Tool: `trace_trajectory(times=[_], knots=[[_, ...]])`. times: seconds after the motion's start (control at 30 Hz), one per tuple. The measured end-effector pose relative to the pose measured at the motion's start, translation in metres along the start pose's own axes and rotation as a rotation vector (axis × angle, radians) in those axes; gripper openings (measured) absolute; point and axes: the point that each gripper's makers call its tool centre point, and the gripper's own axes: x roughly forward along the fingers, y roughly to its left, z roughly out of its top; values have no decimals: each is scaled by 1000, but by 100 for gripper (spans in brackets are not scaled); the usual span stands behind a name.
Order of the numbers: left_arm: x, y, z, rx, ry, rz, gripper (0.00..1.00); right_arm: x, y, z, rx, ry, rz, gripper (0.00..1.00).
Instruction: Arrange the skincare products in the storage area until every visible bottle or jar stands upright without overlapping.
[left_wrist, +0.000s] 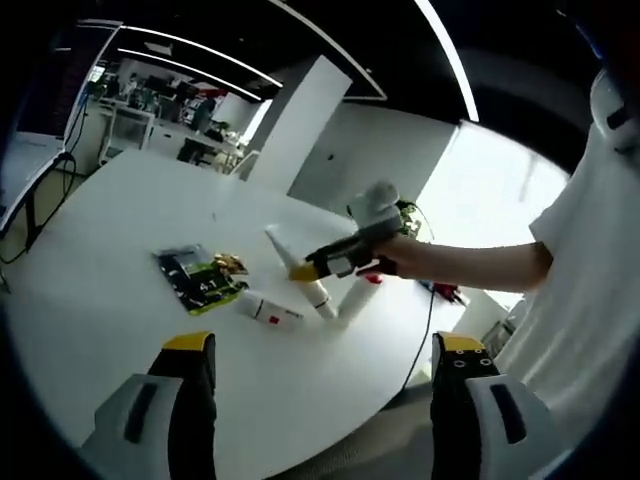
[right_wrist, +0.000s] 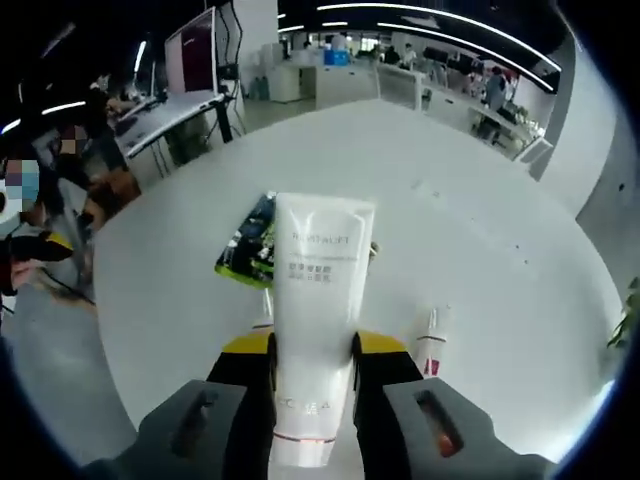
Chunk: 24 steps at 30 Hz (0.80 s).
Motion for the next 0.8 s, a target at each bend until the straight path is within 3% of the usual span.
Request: trace_trajectory(times=[0.5,0.8], knots=[[4,-32,8,23,1,-52,80,-62,37,28,36,-220,-1,28],[3,-43,18,41,-9,-69,80,-93,55,27,93,-308,-10,28]])
